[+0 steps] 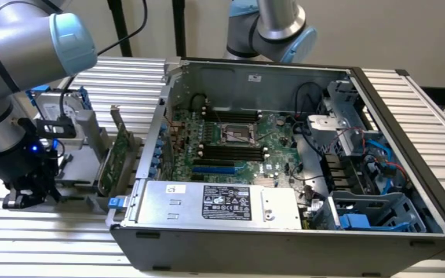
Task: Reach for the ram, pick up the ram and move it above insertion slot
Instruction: 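Pick up the ram and move it above insertion slot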
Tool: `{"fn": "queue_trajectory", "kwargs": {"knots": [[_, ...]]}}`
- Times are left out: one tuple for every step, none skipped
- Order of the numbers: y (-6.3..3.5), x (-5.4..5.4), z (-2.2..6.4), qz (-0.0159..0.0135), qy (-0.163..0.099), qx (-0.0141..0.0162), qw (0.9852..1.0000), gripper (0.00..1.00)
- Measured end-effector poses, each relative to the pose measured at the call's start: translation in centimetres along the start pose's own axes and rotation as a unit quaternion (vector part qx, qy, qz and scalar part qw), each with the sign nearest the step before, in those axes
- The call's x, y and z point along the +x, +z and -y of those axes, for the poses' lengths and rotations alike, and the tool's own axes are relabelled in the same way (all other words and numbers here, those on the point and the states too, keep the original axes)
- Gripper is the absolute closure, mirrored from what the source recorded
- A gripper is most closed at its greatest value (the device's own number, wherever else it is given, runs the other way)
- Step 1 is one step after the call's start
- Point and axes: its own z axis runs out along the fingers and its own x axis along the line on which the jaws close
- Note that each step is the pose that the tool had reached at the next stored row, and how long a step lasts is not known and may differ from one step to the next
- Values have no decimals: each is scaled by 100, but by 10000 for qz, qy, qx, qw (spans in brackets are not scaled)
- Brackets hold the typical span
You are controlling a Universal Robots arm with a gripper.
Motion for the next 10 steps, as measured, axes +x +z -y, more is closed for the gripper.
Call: {"fn": "queue_trajectory", "kwargs": {"knots": [[0,0,0,0,0,-1,10000,86],[0,0,0,0,0,-1,10000,86],[0,-1,0,0,0,-2,10000,86],[0,-1,0,0,0,-2,10000,86],[0,-1,0,0,0,-2,10000,86],[0,-1,0,0,0,-2,10000,86],[0,-1,0,0,0,-2,10000,86],[0,-1,0,0,0,-2,10000,86],[0,-1,0,0,-2,-2,10000,86],[0,-1,0,0,-10,-2,10000,86]]}}
